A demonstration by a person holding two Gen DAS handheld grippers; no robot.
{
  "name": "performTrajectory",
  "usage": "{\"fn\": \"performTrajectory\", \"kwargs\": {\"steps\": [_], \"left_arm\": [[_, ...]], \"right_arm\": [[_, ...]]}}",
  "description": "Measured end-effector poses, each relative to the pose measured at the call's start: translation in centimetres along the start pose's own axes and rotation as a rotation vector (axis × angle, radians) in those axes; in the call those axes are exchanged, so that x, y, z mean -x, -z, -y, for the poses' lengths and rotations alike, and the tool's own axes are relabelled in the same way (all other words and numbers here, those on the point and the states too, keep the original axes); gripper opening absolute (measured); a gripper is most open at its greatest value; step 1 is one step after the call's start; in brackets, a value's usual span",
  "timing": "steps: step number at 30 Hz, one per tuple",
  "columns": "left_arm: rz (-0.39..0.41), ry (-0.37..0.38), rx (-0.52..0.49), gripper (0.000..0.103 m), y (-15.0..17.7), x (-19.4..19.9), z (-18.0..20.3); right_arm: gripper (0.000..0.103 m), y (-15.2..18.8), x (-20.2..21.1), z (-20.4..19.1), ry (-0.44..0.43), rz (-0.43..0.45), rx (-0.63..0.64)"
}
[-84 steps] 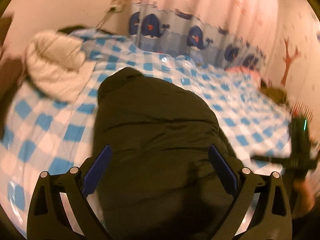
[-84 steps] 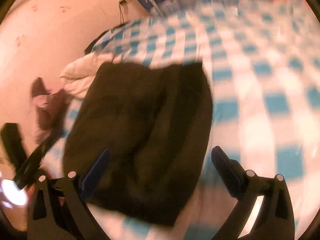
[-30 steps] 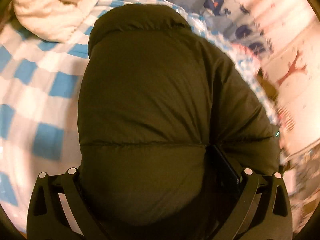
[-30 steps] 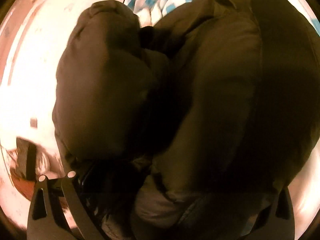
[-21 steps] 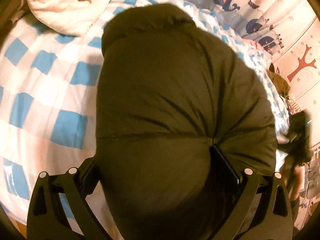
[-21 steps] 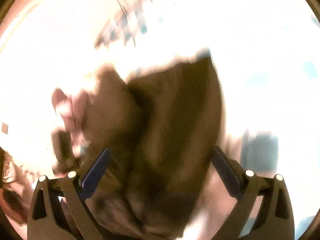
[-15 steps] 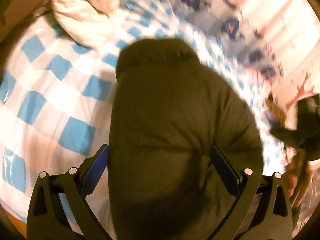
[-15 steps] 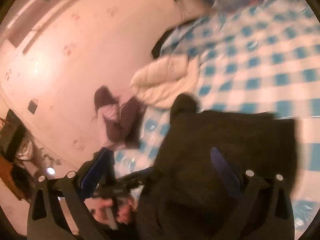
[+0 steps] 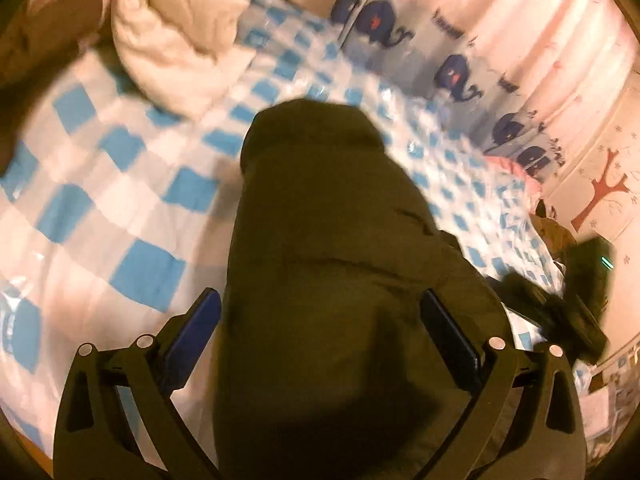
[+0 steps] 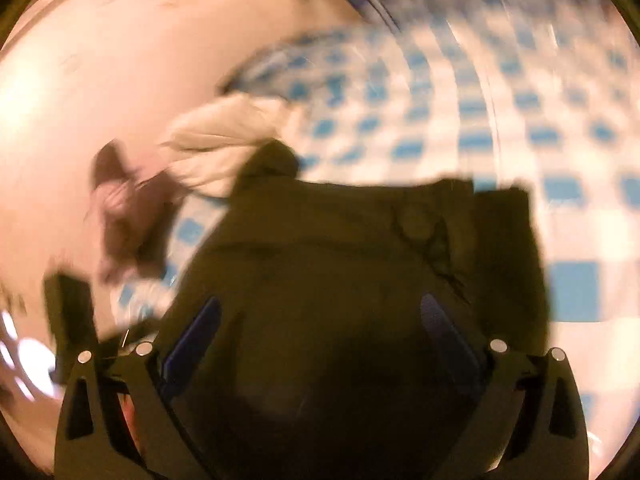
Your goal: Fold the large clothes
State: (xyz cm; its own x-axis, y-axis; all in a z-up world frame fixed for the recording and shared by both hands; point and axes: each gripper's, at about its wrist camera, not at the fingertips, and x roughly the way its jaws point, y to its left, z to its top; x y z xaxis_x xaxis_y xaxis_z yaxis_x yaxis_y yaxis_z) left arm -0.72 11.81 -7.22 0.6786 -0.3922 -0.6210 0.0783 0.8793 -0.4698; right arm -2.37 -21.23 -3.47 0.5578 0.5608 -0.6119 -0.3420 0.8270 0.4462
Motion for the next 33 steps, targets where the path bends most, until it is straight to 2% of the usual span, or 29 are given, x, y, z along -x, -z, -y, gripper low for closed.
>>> {"fn": "performTrajectory", "kwargs": {"steps": [1,2,3,4,5,8,10,13,15,16,17,19,22,24,26,30,33], "left_arm": [[0.002,-0.002,-0.019,0.096,0.4,0.2,0.3],[-0.011,-0.011,-0.034,0.096,0.7,-0.1,0.6],[-0.035,-0.023,-0.051,0.096,1.2,-0.7,0.9],[-0.057,-0.046,-0.065,0.096,1.7,-1.5,1.2],[-0.070,-0.060,-0.078,0.096,2.0,-1.9,1.6],[-0.070,-0.109,-0.112,0.096,2.4,-1.7,2.3],[-0.013,-0.107,-0.088,0.096,3.0,0.4,2.4],[0.098,-0.140,-0.144,0.096,4.6,3.4,3.5],[0.134,-0.145,-0.168,0.096,5.7,4.4,4.4],[0.140,-0.137,-0.177,0.096,6.3,4.8,4.9],[0.139,-0.138,-0.183,0.096,6.5,5.1,5.4],[0.124,-0.139,-0.220,0.096,7.1,5.8,6.7],[0.136,-0.157,-0.269,0.096,7.7,7.2,8.2],[0.128,-0.179,-0.302,0.096,7.8,7.6,8.7],[0.111,-0.198,-0.302,0.096,7.6,7.7,8.9],[0.065,-0.186,-0.238,0.096,6.7,8.2,8.4],[0.063,-0.224,-0.243,0.096,6.3,9.0,8.7]], "right_arm": [[0.096,1.7,1.8,-1.3,0.034,0.011,0.066],[0.096,2.9,1.8,-2.2,0.083,-0.018,0.107],[0.096,4.3,0.3,-2.7,0.154,-0.089,0.142],[0.096,5.4,-1.8,-2.4,0.189,-0.176,0.151],[0.096,7.2,-3.4,-1.2,0.166,-0.214,0.121],[0.096,6.8,-3.9,-0.8,0.180,-0.229,0.105],[0.096,6.0,-2.6,-1.4,0.210,-0.206,0.098],[0.096,6.8,2.2,-3.5,0.226,-0.059,0.164],[0.096,8.2,1.8,-3.1,0.273,-0.079,0.157],[0.096,9.1,0.4,-2.3,0.266,-0.147,0.142],[0.096,10.1,-0.9,-1.1,0.228,-0.206,0.109],[0.096,9.9,-0.3,-0.6,0.226,-0.208,0.068],[0.096,8.8,3.9,-3.1,0.195,-0.067,0.081],[0.096,8.2,6.9,-5.3,0.211,0.041,0.134],[0.096,7.7,8.6,-6.5,0.236,0.101,0.143],[0.096,7.0,8.4,-6.4,0.334,0.035,0.070],[0.096,6.1,7.7,-6.0,0.371,0.009,0.005]]}}
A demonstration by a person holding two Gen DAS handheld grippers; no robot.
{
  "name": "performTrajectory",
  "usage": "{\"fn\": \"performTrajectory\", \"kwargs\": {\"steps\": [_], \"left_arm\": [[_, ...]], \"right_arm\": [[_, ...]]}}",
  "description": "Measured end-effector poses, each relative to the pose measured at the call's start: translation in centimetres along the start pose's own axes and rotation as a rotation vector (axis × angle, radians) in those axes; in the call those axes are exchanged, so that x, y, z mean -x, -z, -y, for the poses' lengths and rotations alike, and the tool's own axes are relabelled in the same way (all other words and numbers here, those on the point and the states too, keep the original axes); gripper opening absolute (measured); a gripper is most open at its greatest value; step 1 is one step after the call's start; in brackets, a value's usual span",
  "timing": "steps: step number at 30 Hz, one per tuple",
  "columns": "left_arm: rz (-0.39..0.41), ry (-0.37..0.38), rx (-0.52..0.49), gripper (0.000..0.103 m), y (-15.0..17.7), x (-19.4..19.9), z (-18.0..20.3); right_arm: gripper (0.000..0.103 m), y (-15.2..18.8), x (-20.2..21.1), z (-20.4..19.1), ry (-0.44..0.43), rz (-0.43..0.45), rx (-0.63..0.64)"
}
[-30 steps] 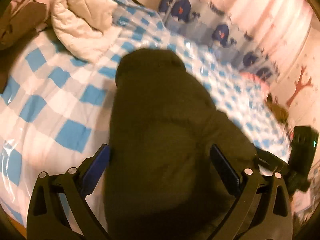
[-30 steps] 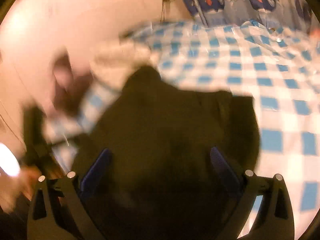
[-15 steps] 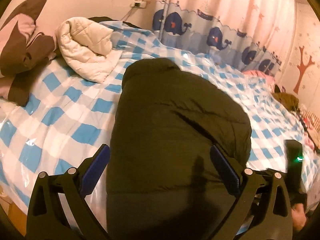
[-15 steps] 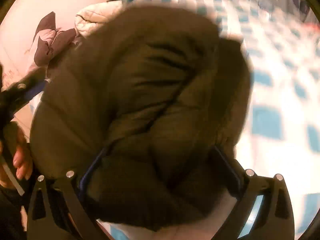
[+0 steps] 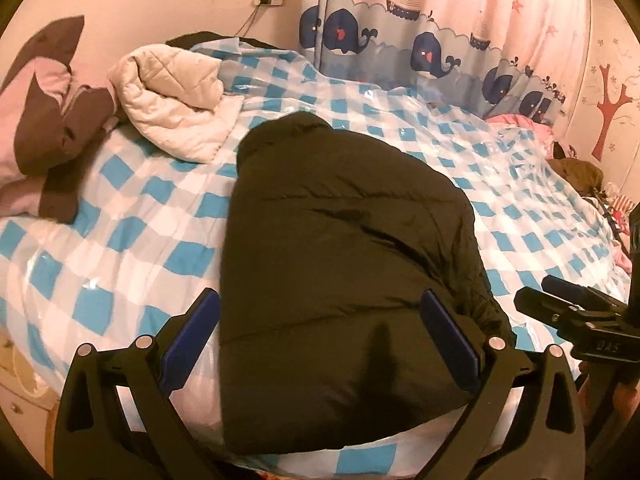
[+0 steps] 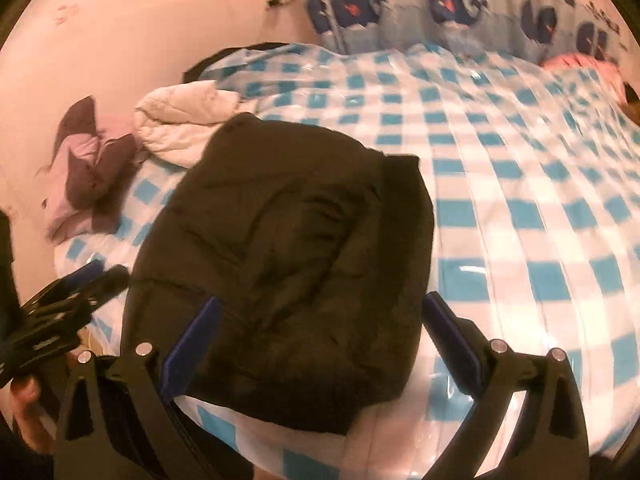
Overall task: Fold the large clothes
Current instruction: 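Release the jacket bundle and lift both grippers away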
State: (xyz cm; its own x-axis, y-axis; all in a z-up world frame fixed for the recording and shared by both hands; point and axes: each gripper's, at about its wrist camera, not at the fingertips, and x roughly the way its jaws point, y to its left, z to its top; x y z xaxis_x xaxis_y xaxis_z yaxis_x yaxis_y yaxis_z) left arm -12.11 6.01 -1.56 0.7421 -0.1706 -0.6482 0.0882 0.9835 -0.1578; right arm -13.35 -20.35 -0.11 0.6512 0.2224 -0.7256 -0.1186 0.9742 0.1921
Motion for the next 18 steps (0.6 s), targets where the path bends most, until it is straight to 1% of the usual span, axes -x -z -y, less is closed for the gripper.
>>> {"fn": "performTrajectory", "kwargs": {"steps": [2,4,5,6,9,14,18], "left_arm": [[0.006,-0.021,-0.007,0.096,-0.2,0.3,0.0],[0.010,-0.037,-0.002,0.096,-0.4,0.9,0.0],[0.016,-0.041,-0.001,0.096,-0.4,1.1,-0.1],[0.019,-0.043,0.000,0.096,-0.5,1.3,-0.1],[0.029,-0.064,0.001,0.096,-0.7,1.8,-0.3],[0.041,-0.081,0.006,0.096,-0.9,2.0,-0.7],[0.037,-0.084,0.009,0.096,-1.1,1.8,-1.0]], "right_arm": [[0.096,-0.4,0.3,-0.5,0.043,0.016,0.007],[0.096,-0.8,-0.3,-1.9,0.061,0.031,0.022],[0.096,-1.0,0.1,-2.3,0.073,0.051,0.033],[0.096,-0.3,0.3,-2.7,0.081,0.060,0.042],[0.096,-0.8,0.8,-4.1,0.119,0.088,0.087],[0.096,-1.3,0.6,-5.9,0.157,0.100,0.139],[0.096,-1.7,0.2,-6.3,0.166,0.091,0.148]]}}
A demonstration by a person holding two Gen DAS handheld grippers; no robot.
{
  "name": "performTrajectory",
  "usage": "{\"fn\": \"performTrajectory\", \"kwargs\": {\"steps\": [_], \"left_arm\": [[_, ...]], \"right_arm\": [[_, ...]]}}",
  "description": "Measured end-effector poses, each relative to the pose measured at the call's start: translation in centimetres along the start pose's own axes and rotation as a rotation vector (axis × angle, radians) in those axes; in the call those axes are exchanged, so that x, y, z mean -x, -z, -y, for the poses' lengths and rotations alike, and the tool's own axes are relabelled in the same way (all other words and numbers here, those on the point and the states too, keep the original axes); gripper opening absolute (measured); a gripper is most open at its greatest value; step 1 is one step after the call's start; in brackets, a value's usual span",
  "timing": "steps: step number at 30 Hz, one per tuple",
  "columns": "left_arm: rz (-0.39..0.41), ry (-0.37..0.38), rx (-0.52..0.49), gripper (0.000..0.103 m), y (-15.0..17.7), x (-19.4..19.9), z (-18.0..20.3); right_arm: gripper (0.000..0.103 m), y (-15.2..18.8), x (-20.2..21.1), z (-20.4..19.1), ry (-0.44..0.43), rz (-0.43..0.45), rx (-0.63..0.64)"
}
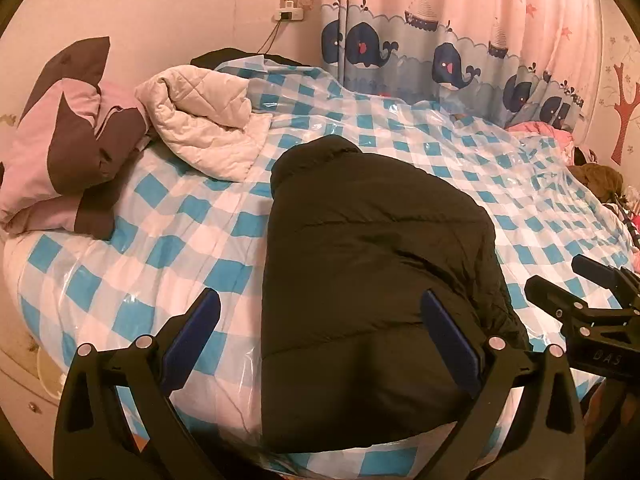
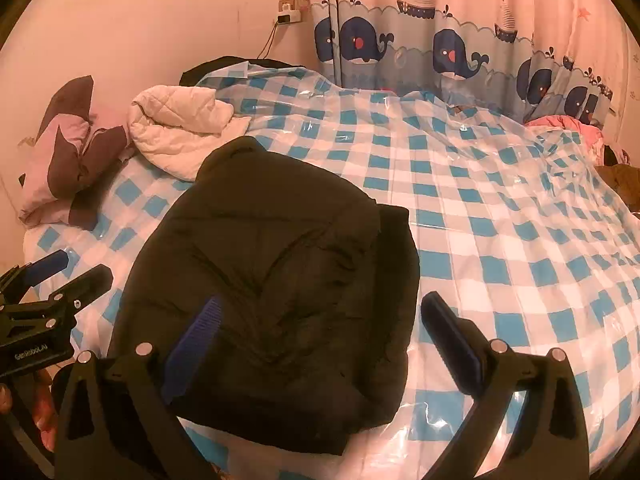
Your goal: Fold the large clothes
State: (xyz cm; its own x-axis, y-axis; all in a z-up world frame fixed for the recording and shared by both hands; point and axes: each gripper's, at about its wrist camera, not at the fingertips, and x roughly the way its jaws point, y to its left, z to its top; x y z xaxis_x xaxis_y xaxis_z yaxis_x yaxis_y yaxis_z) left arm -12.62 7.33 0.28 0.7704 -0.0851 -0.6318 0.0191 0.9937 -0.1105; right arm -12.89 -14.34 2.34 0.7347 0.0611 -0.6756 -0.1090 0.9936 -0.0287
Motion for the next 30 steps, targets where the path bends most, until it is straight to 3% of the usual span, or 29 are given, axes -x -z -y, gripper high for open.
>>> {"fn": "performTrajectory", "kwargs": {"steps": [30], "left_arm": [[-0.038,0.014,0.006,0.096,0.3,-1.6,0.3]], "right_arm": [[0.096,0.0,-1.2,0.1,0.000,-0.037,0.021]]}}
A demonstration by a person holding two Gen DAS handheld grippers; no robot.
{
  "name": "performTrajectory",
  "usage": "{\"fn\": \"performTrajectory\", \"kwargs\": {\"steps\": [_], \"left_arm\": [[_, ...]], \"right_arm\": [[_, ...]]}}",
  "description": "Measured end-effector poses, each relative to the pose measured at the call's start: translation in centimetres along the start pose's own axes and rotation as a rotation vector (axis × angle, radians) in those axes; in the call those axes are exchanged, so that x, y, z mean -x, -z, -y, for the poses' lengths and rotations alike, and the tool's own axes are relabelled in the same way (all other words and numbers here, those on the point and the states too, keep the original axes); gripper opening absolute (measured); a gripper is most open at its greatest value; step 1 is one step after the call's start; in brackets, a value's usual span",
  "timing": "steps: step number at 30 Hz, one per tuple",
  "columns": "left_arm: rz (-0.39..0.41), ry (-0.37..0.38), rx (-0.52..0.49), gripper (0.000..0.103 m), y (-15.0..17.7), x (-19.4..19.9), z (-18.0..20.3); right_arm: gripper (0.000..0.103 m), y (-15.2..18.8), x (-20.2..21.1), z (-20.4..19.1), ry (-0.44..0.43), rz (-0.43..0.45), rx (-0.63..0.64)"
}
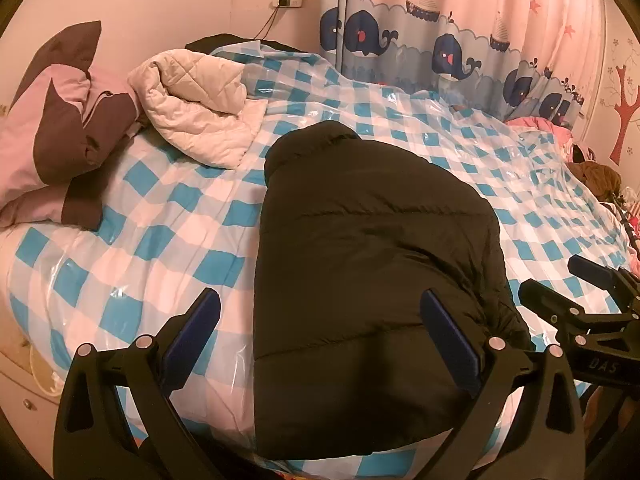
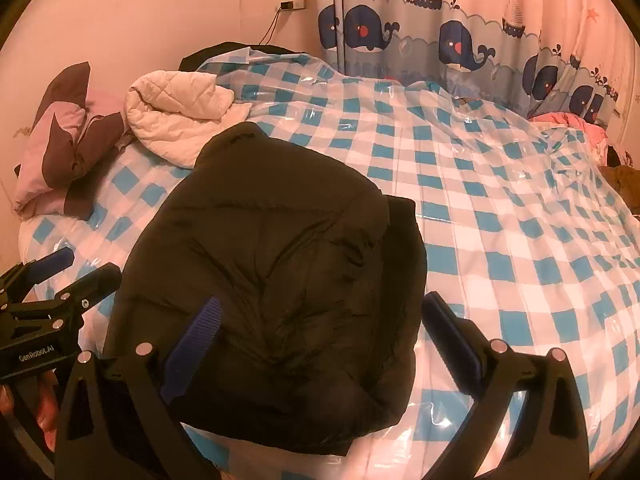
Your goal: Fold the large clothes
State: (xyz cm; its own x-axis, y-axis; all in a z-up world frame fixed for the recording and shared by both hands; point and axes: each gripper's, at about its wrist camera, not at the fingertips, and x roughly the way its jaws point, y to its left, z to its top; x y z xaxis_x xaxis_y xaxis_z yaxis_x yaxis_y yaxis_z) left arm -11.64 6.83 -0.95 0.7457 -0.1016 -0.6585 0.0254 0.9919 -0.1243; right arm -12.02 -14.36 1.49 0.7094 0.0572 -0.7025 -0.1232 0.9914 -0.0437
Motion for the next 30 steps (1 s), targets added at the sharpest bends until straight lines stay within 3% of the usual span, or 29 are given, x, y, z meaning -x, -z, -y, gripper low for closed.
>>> {"fn": "performTrajectory", "kwargs": {"steps": [30], "left_arm": [[-0.033,0.003,-0.015,0.096,-0.4,-1.4,-0.6]], "right_arm": [[0.096,0.6,-0.9,2.0,-0.013,-0.028,0.010]]}}
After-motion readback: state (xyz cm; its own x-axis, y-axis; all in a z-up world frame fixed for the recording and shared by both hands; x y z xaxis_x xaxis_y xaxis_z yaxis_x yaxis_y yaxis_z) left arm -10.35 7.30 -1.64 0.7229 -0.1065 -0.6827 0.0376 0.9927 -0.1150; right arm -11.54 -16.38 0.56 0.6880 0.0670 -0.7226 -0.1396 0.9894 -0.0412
